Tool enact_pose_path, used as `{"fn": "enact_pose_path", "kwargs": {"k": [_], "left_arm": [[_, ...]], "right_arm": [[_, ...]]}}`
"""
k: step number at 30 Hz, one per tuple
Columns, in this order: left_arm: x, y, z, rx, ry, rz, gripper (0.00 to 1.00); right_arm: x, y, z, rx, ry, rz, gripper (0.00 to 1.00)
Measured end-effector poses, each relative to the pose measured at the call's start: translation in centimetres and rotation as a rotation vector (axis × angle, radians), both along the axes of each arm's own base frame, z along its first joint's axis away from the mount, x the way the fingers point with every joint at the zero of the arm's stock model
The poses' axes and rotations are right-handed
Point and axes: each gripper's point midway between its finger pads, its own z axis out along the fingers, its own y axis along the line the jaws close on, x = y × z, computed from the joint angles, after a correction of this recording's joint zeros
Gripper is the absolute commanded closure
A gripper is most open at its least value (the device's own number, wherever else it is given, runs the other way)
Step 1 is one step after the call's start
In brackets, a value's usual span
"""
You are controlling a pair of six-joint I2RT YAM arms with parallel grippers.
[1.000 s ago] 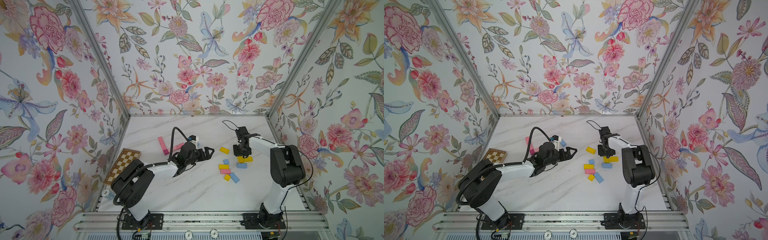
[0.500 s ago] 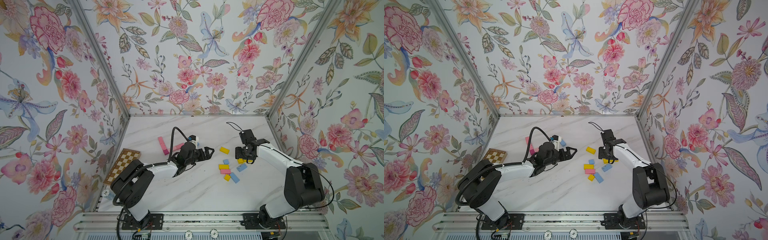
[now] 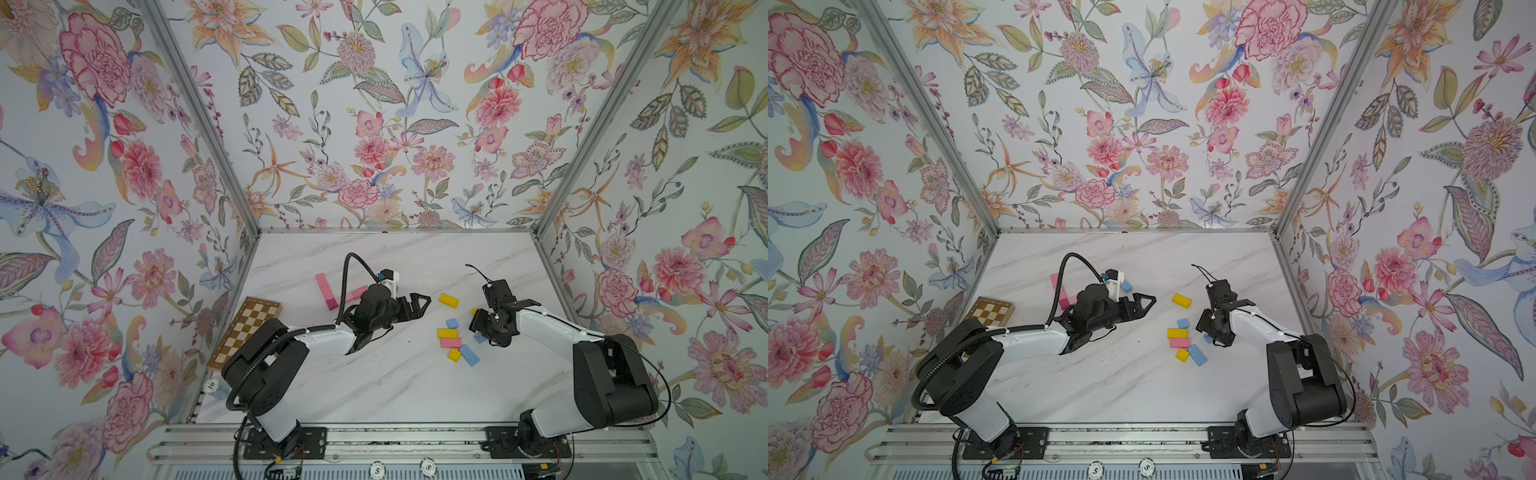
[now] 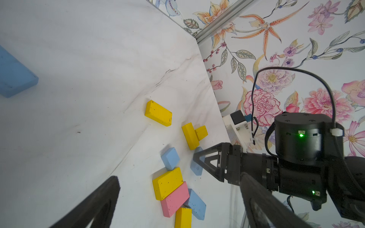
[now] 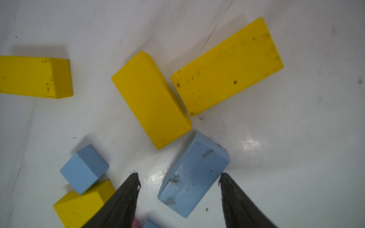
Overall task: Assemble the letter v with building blocks
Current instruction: Pick up the building block from the center of the board, then assemble the building block at the center of the board.
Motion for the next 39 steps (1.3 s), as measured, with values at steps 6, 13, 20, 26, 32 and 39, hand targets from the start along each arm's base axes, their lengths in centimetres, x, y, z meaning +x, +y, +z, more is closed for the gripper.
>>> {"fn": "enact_pose_path", "kwargs": {"k": [6, 13, 20, 26, 32, 39], "left_arm": [[-0.4, 0.4, -1.0, 0.015, 0.016, 0.000, 0.01], [-0.4, 0.3, -0.7, 0.009, 0.009, 0.000, 0.01], [-0.3, 0.5, -0.5, 0.006, 0.007, 0.002, 0.01], [1.1, 3.2, 1.1, -0.023, 0.005, 0.055, 0.01], [4.2, 8.5, 4.3, -0.087, -0.015, 0.184, 0.01], [2.7, 12.2, 1.2, -0.077, 0.090, 0.253, 0.01]], "right_arm": [[0.4, -0.8, -0.2, -0.002, -0.007, -0.050, 0.46], [-0.1, -0.2, -1.1, -0.028, 0.007, -0.013, 0.45], [-0.5, 0.4, -1.1, -0.098, 0.015, 0.069, 0.79], [1.9, 2.6, 3.3, -0.182, -0.017, 0.287, 0.77], [9.0, 9.5, 9.0, -0.242, -0.187, 0.622, 0.78], [11.0, 17.1, 5.3, -0.302, -0.157, 0.973, 0.76]]}}
